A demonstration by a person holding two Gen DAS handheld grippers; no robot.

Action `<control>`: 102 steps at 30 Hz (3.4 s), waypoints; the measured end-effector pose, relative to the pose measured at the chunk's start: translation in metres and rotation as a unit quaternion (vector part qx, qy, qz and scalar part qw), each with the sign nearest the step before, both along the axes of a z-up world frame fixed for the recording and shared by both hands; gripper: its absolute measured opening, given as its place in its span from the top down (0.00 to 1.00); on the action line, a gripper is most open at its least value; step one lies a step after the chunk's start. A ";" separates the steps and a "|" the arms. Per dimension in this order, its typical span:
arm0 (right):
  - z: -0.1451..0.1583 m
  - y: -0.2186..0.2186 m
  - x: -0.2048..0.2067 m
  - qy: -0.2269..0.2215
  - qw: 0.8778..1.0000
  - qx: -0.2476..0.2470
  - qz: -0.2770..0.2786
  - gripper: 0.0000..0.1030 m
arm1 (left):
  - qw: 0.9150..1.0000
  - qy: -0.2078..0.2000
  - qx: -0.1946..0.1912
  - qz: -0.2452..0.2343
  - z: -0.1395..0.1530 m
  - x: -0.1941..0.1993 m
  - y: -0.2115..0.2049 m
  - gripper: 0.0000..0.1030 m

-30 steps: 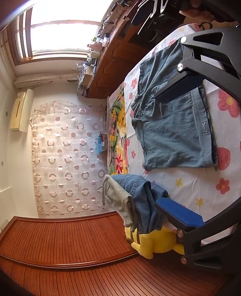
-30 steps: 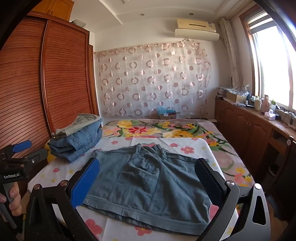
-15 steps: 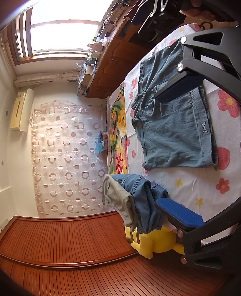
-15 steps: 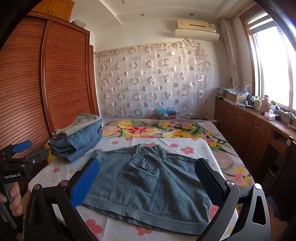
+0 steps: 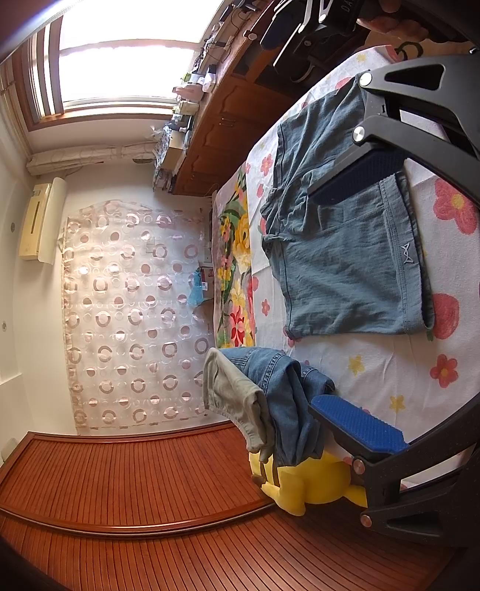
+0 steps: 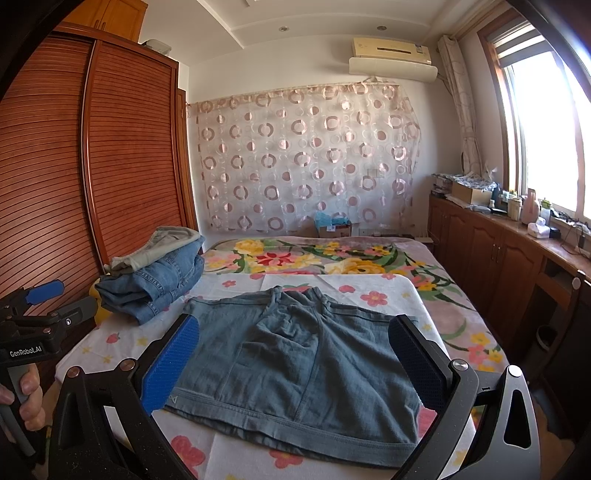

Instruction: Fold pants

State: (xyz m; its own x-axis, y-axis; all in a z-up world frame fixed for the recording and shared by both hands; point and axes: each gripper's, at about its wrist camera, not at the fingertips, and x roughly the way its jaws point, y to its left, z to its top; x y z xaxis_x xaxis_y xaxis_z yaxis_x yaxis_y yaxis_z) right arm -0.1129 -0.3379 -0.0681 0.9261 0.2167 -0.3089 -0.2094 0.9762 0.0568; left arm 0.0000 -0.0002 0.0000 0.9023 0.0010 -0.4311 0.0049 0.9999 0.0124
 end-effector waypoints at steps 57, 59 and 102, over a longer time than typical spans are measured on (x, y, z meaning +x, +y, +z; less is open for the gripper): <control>0.001 0.002 -0.001 0.001 1.000 0.001 -0.001 0.01 | 1.000 -0.001 0.002 -0.001 0.000 0.000 0.000 0.00; 0.001 0.002 -0.001 0.001 1.000 0.001 -0.001 0.01 | 1.000 0.001 0.003 -0.001 0.000 0.002 0.000 0.00; 0.004 -0.029 0.079 0.104 0.992 -0.044 -0.050 0.15 | 0.986 0.087 0.006 -0.142 -0.054 0.097 -0.041 0.00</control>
State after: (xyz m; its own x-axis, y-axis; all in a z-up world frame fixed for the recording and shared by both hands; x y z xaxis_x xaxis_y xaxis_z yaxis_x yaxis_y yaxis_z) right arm -0.0342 -0.3667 -0.0643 0.8563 0.0900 -0.5086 -0.1036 0.9946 0.0014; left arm 0.0974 -0.0409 -0.0539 0.7791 -0.2361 -0.5807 0.2884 0.9575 -0.0024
